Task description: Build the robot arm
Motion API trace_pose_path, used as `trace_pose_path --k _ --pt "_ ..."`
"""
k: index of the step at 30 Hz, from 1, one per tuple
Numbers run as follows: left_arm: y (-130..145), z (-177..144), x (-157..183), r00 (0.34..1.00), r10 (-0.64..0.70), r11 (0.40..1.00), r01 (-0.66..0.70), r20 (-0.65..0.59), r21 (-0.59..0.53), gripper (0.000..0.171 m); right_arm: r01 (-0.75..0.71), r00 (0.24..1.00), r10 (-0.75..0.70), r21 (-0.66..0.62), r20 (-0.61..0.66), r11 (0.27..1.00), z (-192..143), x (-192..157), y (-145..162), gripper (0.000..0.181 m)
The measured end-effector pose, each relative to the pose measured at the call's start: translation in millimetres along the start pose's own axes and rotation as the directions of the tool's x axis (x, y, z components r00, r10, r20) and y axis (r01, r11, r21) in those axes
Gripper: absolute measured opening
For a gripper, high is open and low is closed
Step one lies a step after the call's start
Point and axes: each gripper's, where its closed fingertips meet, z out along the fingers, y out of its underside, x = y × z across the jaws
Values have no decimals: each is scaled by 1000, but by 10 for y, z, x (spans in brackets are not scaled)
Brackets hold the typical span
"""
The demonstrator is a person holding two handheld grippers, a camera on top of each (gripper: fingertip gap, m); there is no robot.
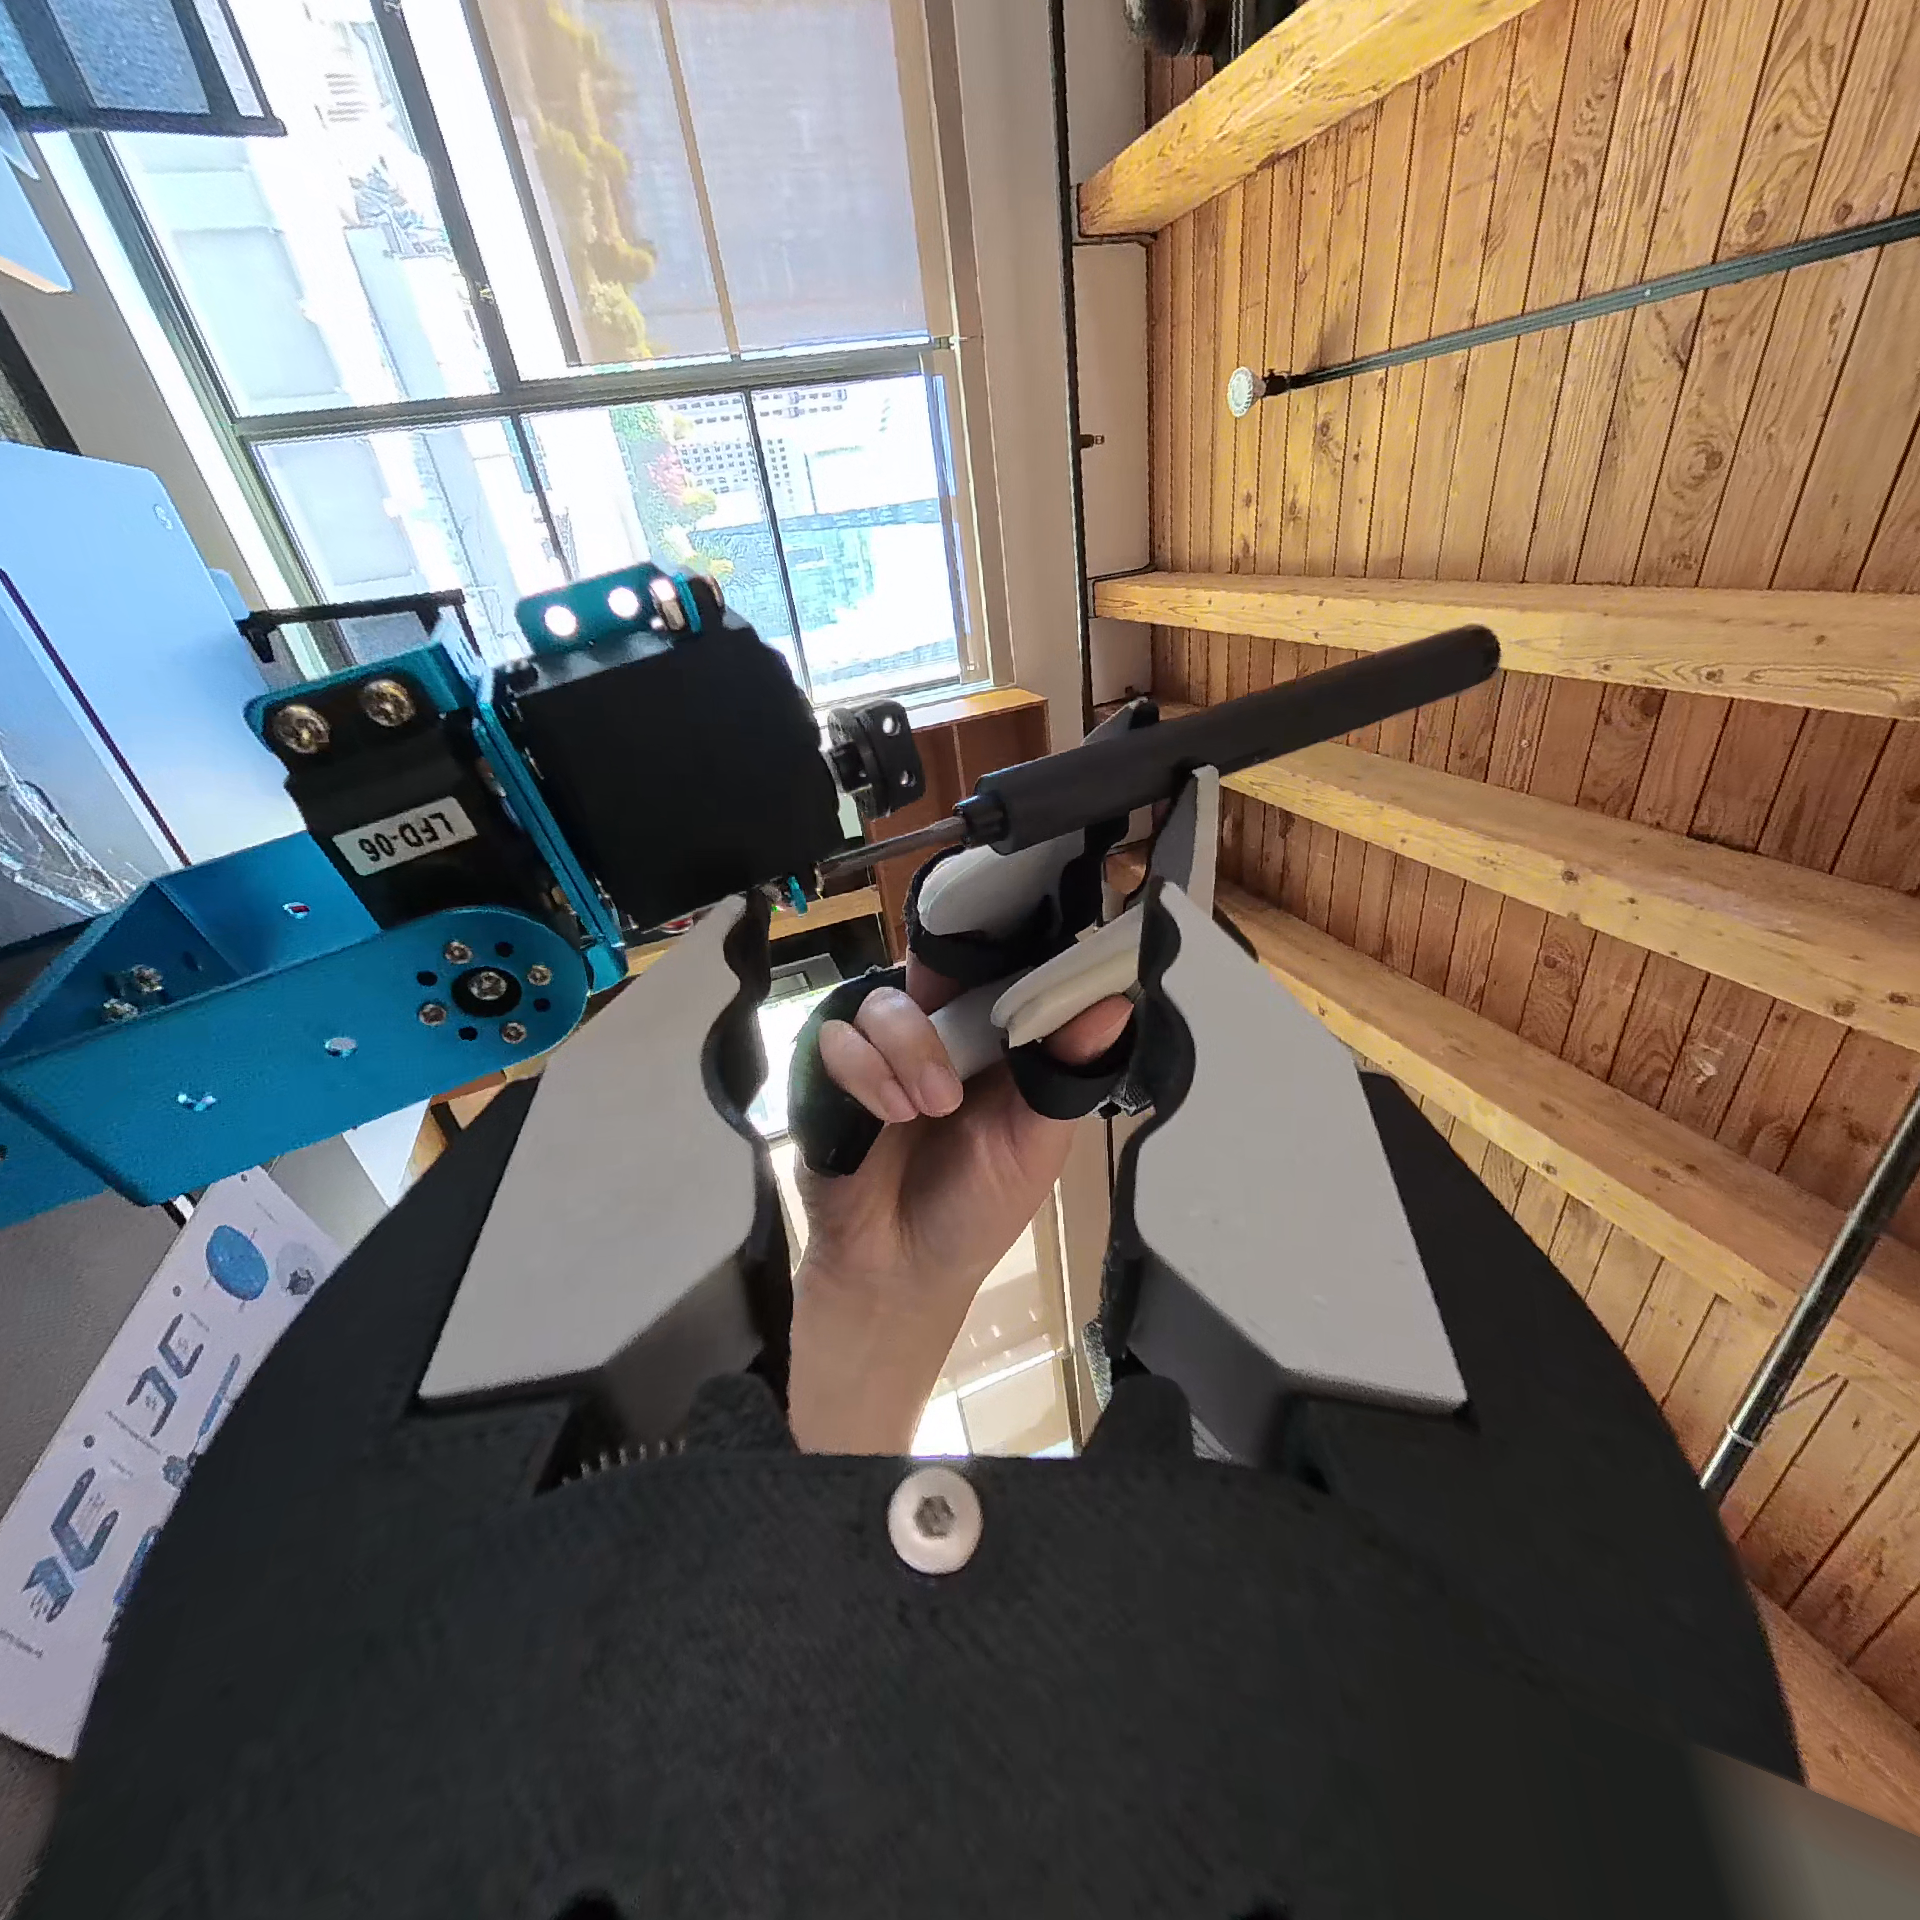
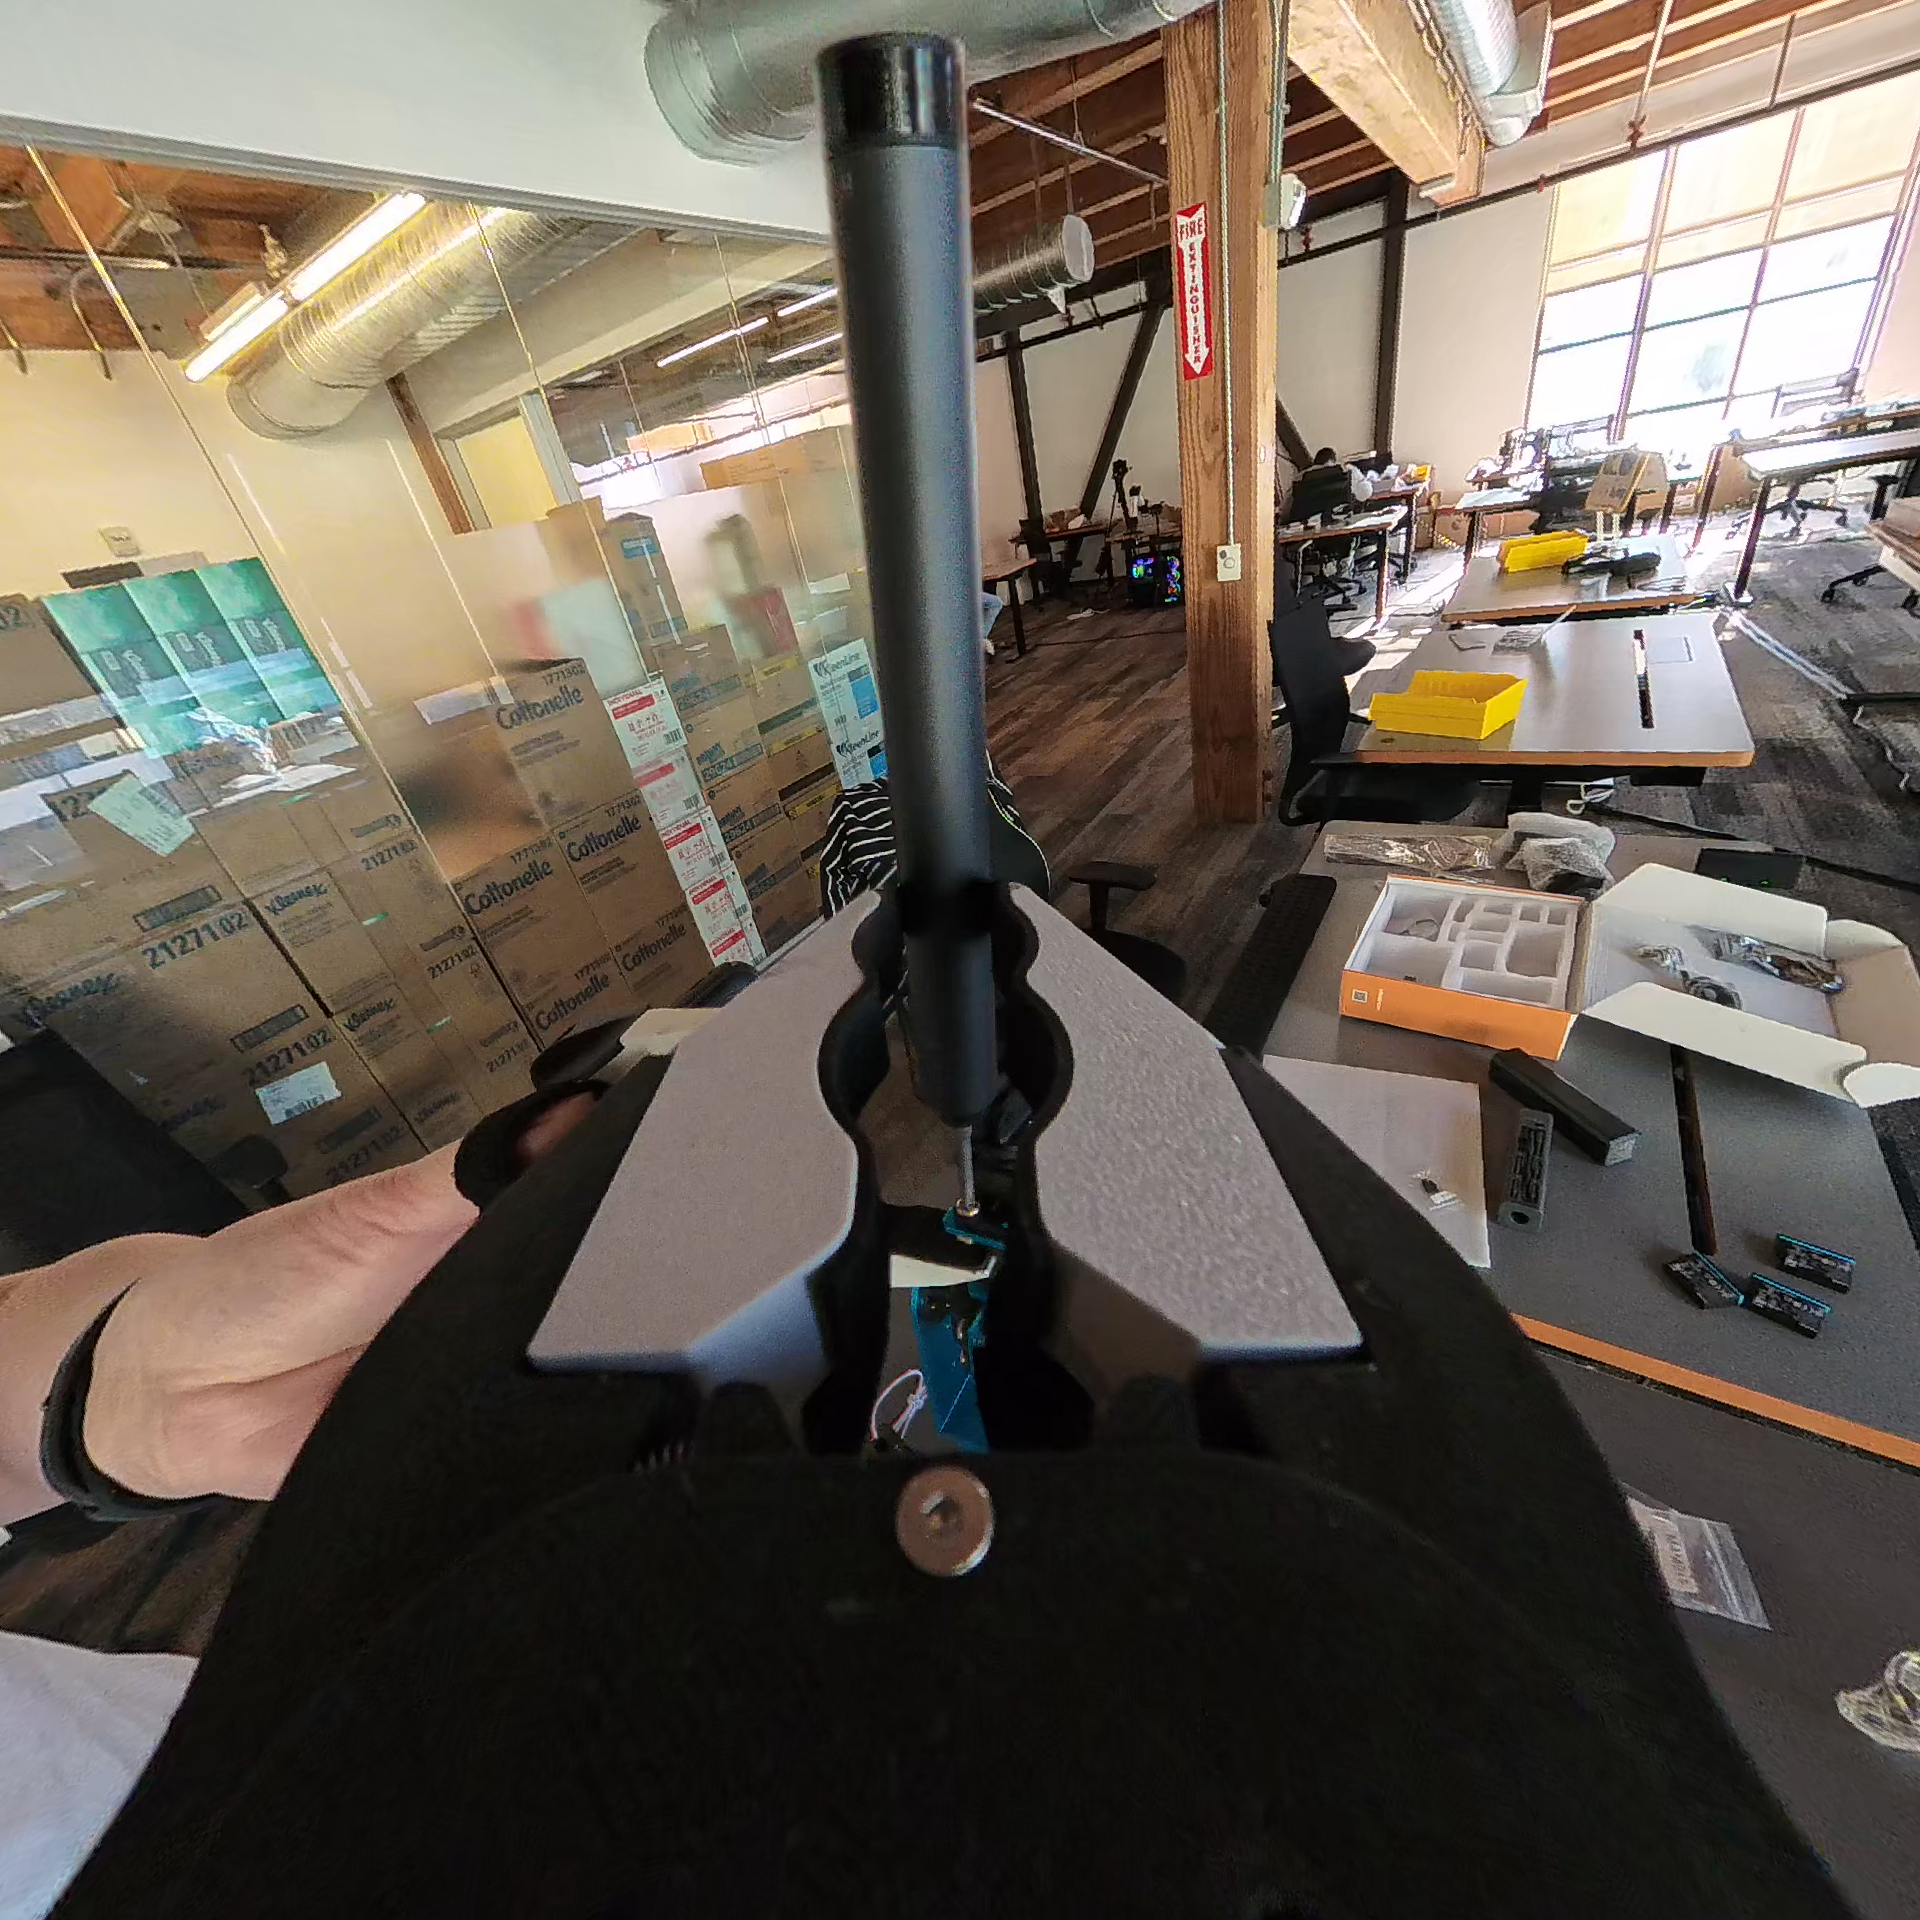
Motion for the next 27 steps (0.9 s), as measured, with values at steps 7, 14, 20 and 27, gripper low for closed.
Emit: trace_pose_path --k 7,14,20,27 --pt "27 -35 1 1000 -11 1000 10 -6 -20 68 5 1000 -5 -1 4 1000 15 -19 11 15" --pt "49 -51 9 1000 0 1000 0 5 -29 68 8 1000 -8 -2 9 1000 34 -35 20 15" --pt "59 -39 42 999 30 999 -30 13 -35 77 13 1000 -14 1 7 1000 31 -37 18 15" --pt "80 -33 37 996 83 994 -81 20 -68 76 5 1000 -5 4 4 1000 15 -18 14 15"
